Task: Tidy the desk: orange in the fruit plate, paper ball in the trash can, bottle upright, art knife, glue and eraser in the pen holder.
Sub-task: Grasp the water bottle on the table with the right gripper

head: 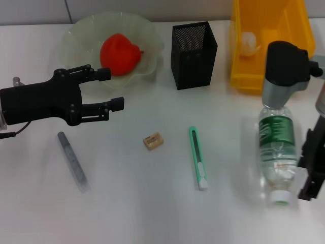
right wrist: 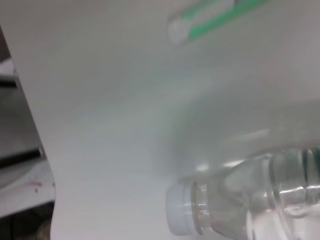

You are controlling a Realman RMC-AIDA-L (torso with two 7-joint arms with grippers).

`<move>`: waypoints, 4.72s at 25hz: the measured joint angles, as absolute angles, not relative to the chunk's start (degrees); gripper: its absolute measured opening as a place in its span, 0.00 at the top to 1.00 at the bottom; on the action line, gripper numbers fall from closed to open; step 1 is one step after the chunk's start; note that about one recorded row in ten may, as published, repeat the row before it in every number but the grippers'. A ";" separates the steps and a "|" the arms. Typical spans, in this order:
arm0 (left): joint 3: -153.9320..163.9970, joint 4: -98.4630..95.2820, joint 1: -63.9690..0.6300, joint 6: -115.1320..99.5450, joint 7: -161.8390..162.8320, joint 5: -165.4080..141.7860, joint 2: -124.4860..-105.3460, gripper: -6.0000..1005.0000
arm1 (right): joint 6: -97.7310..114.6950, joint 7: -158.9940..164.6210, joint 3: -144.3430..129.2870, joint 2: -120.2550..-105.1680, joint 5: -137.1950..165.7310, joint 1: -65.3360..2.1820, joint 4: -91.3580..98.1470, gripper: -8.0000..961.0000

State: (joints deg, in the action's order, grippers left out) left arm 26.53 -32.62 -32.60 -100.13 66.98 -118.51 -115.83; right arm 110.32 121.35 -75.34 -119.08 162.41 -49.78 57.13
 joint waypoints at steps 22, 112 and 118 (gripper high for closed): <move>26.54 -32.69 -32.36 -100.22 66.47 -118.57 -116.07 0.19 | 106.89 121.29 -62.10 -118.91 149.22 -49.72 66.57 0.19; 24.96 -32.15 -29.27 -95.71 70.63 -114.44 -116.55 0.19 | 82.28 48.41 -101.39 -119.92 129.13 -54.19 54.26 0.27; 24.96 -32.13 -29.05 -95.70 70.66 -114.26 -116.54 0.19 | 81.18 48.03 -101.85 -119.92 128.93 -53.97 54.09 0.27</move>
